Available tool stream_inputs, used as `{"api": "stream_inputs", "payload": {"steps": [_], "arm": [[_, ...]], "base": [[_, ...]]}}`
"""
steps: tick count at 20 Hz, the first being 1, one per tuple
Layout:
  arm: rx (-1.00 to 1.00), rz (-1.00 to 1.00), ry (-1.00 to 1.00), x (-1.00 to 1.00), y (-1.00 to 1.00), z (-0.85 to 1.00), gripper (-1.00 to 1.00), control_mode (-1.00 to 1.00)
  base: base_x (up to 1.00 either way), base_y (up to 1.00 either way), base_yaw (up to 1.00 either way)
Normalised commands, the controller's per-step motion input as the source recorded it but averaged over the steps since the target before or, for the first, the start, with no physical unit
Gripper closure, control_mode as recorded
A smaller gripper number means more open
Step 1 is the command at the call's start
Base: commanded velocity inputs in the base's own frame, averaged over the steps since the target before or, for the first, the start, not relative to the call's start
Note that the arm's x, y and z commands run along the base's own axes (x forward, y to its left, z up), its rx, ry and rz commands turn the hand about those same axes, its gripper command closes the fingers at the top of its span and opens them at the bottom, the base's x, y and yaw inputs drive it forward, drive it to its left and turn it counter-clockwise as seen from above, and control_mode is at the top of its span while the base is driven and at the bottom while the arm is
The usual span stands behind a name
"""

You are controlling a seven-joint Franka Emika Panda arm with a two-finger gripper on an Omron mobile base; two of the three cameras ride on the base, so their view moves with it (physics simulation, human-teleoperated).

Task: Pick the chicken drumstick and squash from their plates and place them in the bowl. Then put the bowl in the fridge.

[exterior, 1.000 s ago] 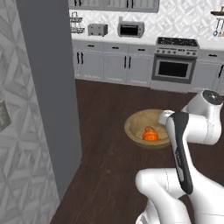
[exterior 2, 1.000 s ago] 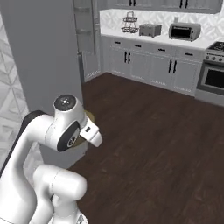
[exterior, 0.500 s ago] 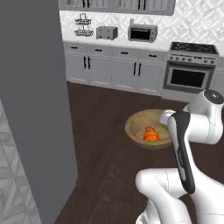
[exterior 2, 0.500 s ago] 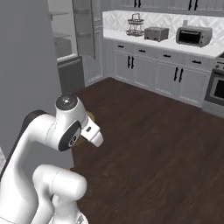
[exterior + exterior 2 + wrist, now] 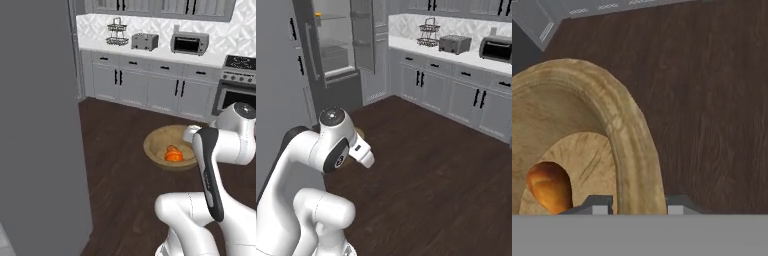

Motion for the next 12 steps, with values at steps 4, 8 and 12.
{"api": "stream_inputs", "payload": {"steps": [4, 8, 12], "arm": [[0.00, 0.00, 0.00, 0.00, 0.00, 0.00, 1.00, 1.00], [0.00, 0.00, 0.00, 0.00, 0.00, 0.00, 1.00, 1.00], [0.00, 0.00, 0.00, 0.00, 0.00, 0.00, 1.00, 1.00]], "base": [[1.00, -0.33, 0.44], [1.00, -0.75, 0.53], [1.00, -0.96, 0.50]]}}
